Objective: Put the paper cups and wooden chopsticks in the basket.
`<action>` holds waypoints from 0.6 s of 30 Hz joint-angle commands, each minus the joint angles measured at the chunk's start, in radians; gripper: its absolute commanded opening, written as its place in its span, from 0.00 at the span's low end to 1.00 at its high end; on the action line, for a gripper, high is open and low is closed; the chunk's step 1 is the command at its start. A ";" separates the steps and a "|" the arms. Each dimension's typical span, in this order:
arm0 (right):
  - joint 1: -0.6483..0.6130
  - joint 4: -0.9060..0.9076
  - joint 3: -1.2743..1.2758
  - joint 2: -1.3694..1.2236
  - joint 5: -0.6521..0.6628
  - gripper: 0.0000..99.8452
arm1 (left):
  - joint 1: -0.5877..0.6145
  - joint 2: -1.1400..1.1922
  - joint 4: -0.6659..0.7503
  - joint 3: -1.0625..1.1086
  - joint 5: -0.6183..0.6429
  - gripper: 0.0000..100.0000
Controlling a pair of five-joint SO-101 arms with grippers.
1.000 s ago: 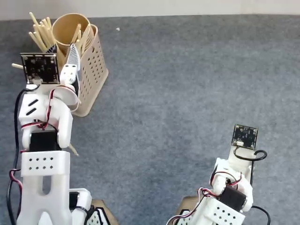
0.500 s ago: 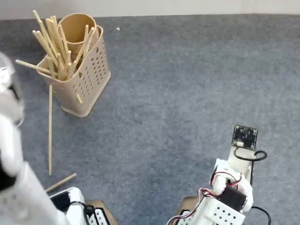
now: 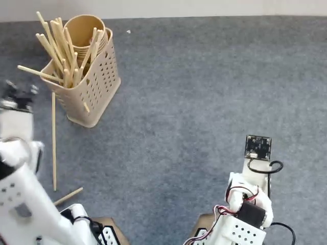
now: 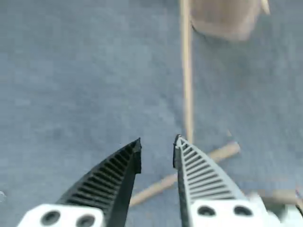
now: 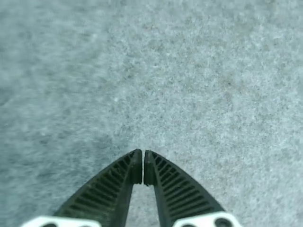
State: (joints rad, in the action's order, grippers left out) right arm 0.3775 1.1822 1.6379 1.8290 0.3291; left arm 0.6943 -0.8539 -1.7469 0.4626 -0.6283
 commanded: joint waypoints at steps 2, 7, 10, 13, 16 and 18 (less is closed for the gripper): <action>-0.010 -0.012 0.001 0.005 0.009 0.03 | -0.019 0.008 0.009 0.346 -0.256 0.23; -0.012 -0.012 0.015 0.005 0.009 0.03 | 0.074 0.008 0.044 0.452 -0.491 0.18; -0.012 -0.012 0.041 0.005 0.009 0.03 | 0.205 0.015 0.124 0.461 -0.618 0.18; -0.012 -0.024 0.045 0.005 0.009 0.03 | 0.348 0.010 0.196 0.507 -0.773 0.18; -0.012 -0.041 0.054 0.005 0.009 0.03 | 0.495 0.016 0.341 0.561 -0.914 0.18; -0.012 -0.041 0.054 0.005 0.009 0.03 | 0.568 0.016 0.440 0.616 -0.990 0.18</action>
State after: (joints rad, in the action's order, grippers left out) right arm 0.3698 1.1607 1.6563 1.8290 0.3291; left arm 1.1515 -0.8447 -1.4415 1.0334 -1.3218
